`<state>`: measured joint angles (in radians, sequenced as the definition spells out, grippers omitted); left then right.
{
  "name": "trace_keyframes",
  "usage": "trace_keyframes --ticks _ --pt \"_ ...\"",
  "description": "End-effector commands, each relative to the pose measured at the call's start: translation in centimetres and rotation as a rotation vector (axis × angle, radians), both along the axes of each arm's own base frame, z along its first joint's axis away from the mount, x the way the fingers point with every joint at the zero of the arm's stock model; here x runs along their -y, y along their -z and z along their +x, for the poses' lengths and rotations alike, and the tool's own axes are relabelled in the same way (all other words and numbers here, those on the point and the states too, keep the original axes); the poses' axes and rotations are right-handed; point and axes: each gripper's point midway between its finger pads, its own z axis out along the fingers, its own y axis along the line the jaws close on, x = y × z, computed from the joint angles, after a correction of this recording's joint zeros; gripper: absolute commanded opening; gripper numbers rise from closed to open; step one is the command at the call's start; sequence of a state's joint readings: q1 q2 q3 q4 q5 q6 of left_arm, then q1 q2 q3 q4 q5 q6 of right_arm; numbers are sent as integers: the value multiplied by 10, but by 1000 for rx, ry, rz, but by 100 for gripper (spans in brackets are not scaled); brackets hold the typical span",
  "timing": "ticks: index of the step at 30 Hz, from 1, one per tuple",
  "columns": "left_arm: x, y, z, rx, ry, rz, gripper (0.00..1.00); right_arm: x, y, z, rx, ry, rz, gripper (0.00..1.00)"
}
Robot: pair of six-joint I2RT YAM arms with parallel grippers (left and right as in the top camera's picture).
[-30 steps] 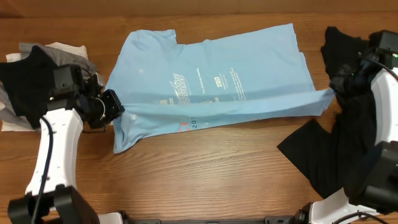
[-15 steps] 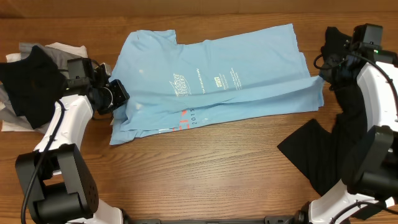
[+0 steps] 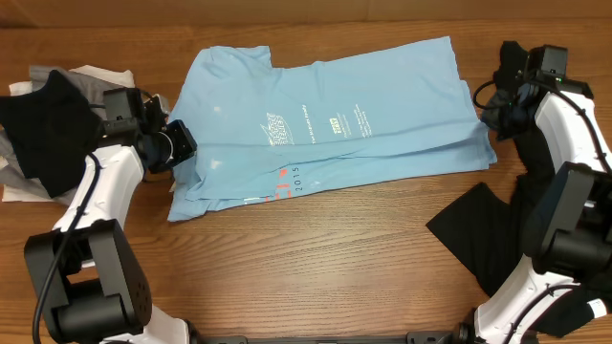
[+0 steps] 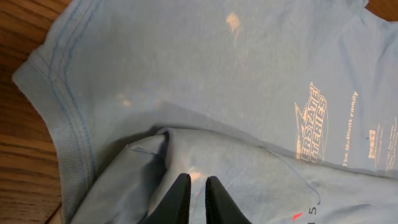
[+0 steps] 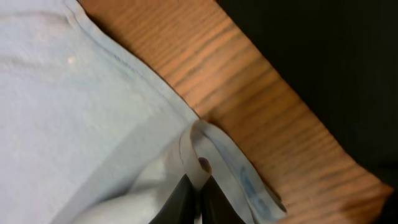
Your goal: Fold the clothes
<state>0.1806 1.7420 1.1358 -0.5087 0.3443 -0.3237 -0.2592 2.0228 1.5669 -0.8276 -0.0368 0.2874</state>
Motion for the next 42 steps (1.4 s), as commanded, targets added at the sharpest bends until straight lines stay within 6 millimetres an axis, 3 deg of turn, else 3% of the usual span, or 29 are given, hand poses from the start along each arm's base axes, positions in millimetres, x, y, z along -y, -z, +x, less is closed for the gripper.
trace_keyframes --ticks 1,7,10,15,18,24,30,32,38,42 --pt "11 5 -1 -23 16 -15 14 1 -3 9 34 -6 -15 8" --pt "24 7 -9 -56 45 -27 18 1 -4 11 43 -6 -17 19" --pt "25 9 -13 -74 47 -30 18 1 -2 6 22 -5 -16 33" --pt "28 19 -42 -206 44 -46 18 8 7 -29 -130 21 -62 52" --pt "24 28 -66 -312 28 -15 19 5 13 -58 -255 22 -54 53" --pt "33 43 -81 -348 50 -15 23 4 26 -67 -280 21 -53 53" --pt "42 57 -88 -346 76 -9 25 -7 67 -79 -265 9 -14 54" --pt "40 62 -90 -343 73 4 27 -11 74 -82 -263 5 3 49" --pt "26 77 -99 -364 31 81 32 -13 75 -89 -291 5 9 4" --pt "18 85 -112 -410 4 125 31 -16 75 -119 -414 29 23 4"
